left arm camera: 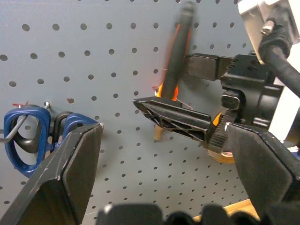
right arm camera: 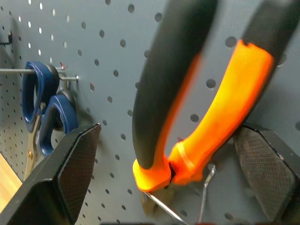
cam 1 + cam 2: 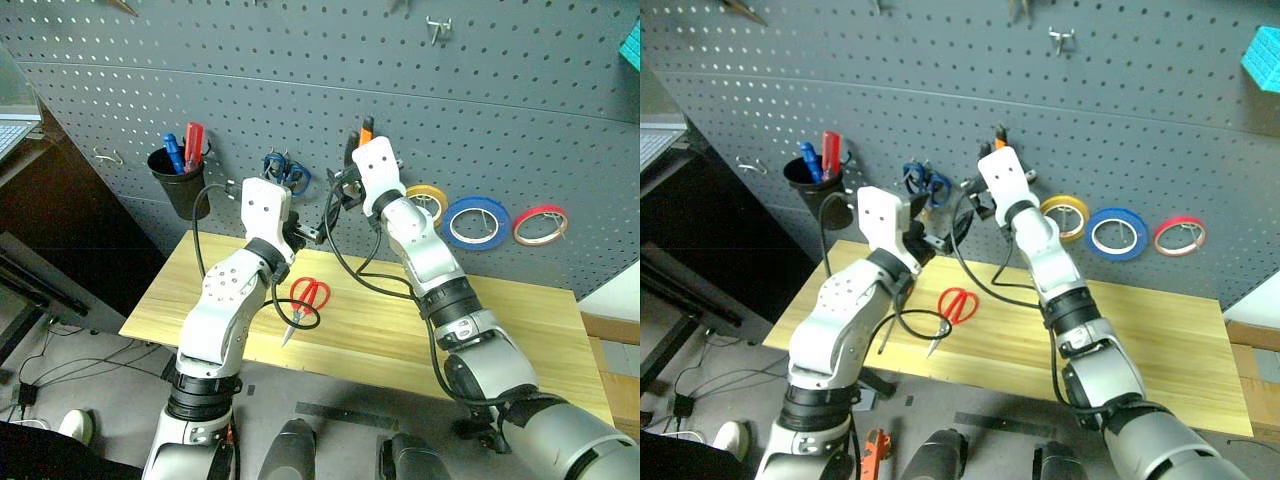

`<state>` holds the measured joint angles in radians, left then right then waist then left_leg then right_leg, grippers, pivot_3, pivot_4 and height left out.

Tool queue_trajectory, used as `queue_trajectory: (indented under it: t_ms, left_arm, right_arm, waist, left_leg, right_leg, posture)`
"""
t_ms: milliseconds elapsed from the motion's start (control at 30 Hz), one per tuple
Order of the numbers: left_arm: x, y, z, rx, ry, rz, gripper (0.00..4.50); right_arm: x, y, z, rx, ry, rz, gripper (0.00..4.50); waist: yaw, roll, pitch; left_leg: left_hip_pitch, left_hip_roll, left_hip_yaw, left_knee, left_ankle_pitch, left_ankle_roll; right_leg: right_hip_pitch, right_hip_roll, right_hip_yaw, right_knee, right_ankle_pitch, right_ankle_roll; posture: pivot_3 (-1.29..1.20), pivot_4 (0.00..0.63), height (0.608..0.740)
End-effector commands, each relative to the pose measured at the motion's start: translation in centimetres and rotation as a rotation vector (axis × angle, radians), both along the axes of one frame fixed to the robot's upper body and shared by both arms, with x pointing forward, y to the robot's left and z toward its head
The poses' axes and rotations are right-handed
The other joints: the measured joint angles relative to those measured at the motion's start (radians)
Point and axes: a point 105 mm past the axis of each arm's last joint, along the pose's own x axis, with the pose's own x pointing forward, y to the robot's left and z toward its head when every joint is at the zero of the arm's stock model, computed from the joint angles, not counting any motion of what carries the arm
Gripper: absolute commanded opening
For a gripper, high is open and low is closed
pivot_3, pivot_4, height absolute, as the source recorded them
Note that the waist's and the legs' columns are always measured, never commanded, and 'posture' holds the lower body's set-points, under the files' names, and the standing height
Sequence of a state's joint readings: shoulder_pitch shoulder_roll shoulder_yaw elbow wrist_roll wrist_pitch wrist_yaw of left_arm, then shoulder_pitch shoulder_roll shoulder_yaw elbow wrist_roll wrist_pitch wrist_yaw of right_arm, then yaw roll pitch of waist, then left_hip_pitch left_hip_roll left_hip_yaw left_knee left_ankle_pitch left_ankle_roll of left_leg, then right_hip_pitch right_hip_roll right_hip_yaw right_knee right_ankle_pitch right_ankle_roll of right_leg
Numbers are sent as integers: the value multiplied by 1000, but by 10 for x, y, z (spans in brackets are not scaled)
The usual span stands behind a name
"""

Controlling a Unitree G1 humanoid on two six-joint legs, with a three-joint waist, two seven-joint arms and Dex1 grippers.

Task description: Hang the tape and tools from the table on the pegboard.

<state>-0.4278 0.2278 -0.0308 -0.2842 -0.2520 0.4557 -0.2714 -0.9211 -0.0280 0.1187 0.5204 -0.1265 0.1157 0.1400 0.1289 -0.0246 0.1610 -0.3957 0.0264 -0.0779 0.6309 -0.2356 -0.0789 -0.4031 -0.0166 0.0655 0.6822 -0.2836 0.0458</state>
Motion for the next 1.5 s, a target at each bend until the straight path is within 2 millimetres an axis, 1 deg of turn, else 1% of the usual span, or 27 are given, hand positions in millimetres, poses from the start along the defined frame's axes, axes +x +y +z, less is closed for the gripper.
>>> queue_trajectory:
  t_ms: [33, 100, 267, 333, 400, 467, 567, 633, 667, 700, 767, 800, 833, 867, 933, 1000, 1033, 1100, 1200, 1367, 1500]
  left_arm:
    - [-1, -1, 13, -10, -57, -2, 4500]
    - [-1, 0, 11, -9, -54, 0, 4500]
    - [-4, 10, 5, -4, -28, 48, 4500]
    - [-5, 20, -5, 8, -2, 100, 4500]
    - [-8, 27, -19, 49, 27, 145, 4500]
    - [-12, 35, -37, 86, 74, 192, 4500]
    - [-18, 46, -69, 88, 185, 269, 4500]
    - [-21, 51, -81, 94, 229, 297, 4500]
    - [-23, 53, -90, 94, 265, 305, 4500]
    - [-25, 56, -104, 95, 307, 311, 4500]
    - [-31, 63, -137, 135, 399, 317, 4500]
    - [-33, 67, -155, 160, 450, 324, 4500]
    - [-35, 70, -167, 175, 481, 327, 4500]
    - [-36, 72, -175, 183, 505, 330, 4500]
    - [-36, 79, -187, 182, 545, 350, 4500]
    - [-38, 83, -198, 176, 586, 360, 4500]
    - [-39, 83, -202, 173, 603, 359, 4500]
    - [-43, 78, -217, 152, 668, 328, 4500]
    - [-43, 73, -229, 138, 729, 301, 4500]
    - [-39, 75, -232, 193, 750, 296, 4500]
    - [-34, 82, -233, 215, 782, 310, 4500]
  right_arm:
    - [-5, -3, 15, 18, -46, 13, 4483]
    - [-9, -4, 15, 19, -46, 28, 4483]
    - [-30, -11, 16, 29, -34, 104, 4483]
    - [-39, -15, 15, 37, -3, 123, 4483]
    - [-52, -15, 14, 39, 20, 159, 4483]
    - [-68, -11, 13, 51, 51, 216, 4483]
    - [-100, 2, 6, 70, 104, 406, 4483]
    - [-112, 5, -1, 42, 119, 462, 4483]
    - [-117, 5, -10, 26, 143, 492, 4483]
    - [-123, 4, -24, -9, 165, 525, 4483]
    - [-132, 0, -53, -75, 203, 578, 4483]
    - [-134, -4, -67, -89, 225, 585, 4483]
    - [-135, -7, -75, -93, 238, 588, 4483]
    - [-138, -9, -85, -120, 247, 606, 4483]
    - [-145, -11, -99, -155, 263, 654, 4483]
    - [-152, -8, -107, -161, 287, 709, 4483]
    - [-155, -6, -109, -160, 297, 733, 4483]
    - [-161, -1, -110, -174, 299, 780, 4483]
    - [-161, 3, -106, -171, 288, 787, 4483]
    - [-158, 4, -102, -142, 302, 773, 4483]
    - [-154, 1, -102, -117, 326, 754, 4483]
  waist:
    - [-2, 0, 0]
    - [-6, 0, 0]
    - [-10, 0, 0]
    - [-15, 0, 0]
    - [-20, 0, 0]
    - [-26, 0, 0]
    - [-28, 0, 0]
    - [-32, 0, 0]
    - [-34, 0, 0]
    - [-35, 0, 0]
    - [-35, 0, 0]
    - [-38, 0, 0]
    - [-45, 0, 2]
    - [-51, 0, 5]
    - [-59, -1, 14]
    - [-68, -3, 18]
    - [-74, -3, 18]
    - [-82, -3, 19]
    - [-85, -3, 22]
    - [-93, -4, 29]
    - [-99, -5, 37]
  left_leg:
    - [0, 0, 0, 0, 0, 0]
    - [-1, 0, 0, 0, 0, 0]
    - [-3, 1, 0, -1, 0, -1]
    - [-3, 1, 0, -1, 0, 0]
    - [-3, 1, 0, -1, 0, 0]
    - [-3, 1, 0, -1, 0, 0]
    - [-2, 1, 0, -1, 0, 0]
    - [-2, 1, -1, -1, 0, 0]
    - [-2, 1, -1, -1, 0, 0]
    - [-2, 1, -1, -1, 0, 0]
    - [-1, 1, -1, 0, 0, 0]
    - [2, 1, -1, -1, 0, 0]
    - [6, 1, -1, -1, 0, 0]
    - [9, 1, -1, -2, 0, 0]
    - [11, 1, -1, -2, 0, 0]
    - [12, 2, -1, -2, 0, 0]
    - [12, 2, -2, -2, 0, 0]
    - [12, 2, -2, -2, 0, 0]
    - [12, 2, -2, -2, 0, 0]
    - [11, 2, -3, -2, -1, 0]
    - [11, 2, -3, -2, -1, 0]
  right_leg:
    - [0, 0, 0, 0, 0, 0]
    - [-1, 0, 0, 0, 0, 0]
    - [-2, 0, 0, -2, 0, 0]
    - [-2, 0, 0, -2, 0, 0]
    - [-2, 0, 0, -2, 0, 0]
    - [-2, 0, 0, -2, 0, 0]
    - [-2, 0, 0, -2, 0, 0]
    - [-2, 0, 0, -2, 0, 0]
    - [-2, 0, 0, -2, 0, 0]
    - [-1, 0, -1, -2, 0, 0]
    - [2, 0, -1, -3, 0, 0]
    - [5, 0, -2, -4, -1, 0]
    - [9, 0, -2, -6, -1, 1]
    - [12, 0, -2, -7, -2, 1]
    - [14, 0, -1, -7, -4, 2]
    - [14, 1, -2, -6, -5, 3]
    - [14, 1, -2, -6, -5, 3]
    - [14, 1, -1, -5, -4, 3]
    - [14, 1, -1, -6, -4, 2]
    - [14, 1, -2, -6, -4, 2]
    - [14, 1, -2, -6, -4, 3]
  posture:
    - [268, 109, 740]
    - [258, 106, 740]
    - [252, 107, 740]
    - [248, 112, 740]
    - [245, 113, 740]
    - [239, 121, 740]
    - [232, 126, 740]
    - [224, 134, 740]
    - [220, 139, 740]
    - [217, 143, 740]
    - [209, 156, 740]
    - [209, 156, 740]
    - [206, 160, 740]
    - [202, 165, 740]
    - [197, 177, 740]
    - [190, 182, 740]
    - [186, 185, 740]
    - [177, 191, 740]
    - [164, 199, 740]
    - [156, 202, 740]
    - [149, 209, 740]
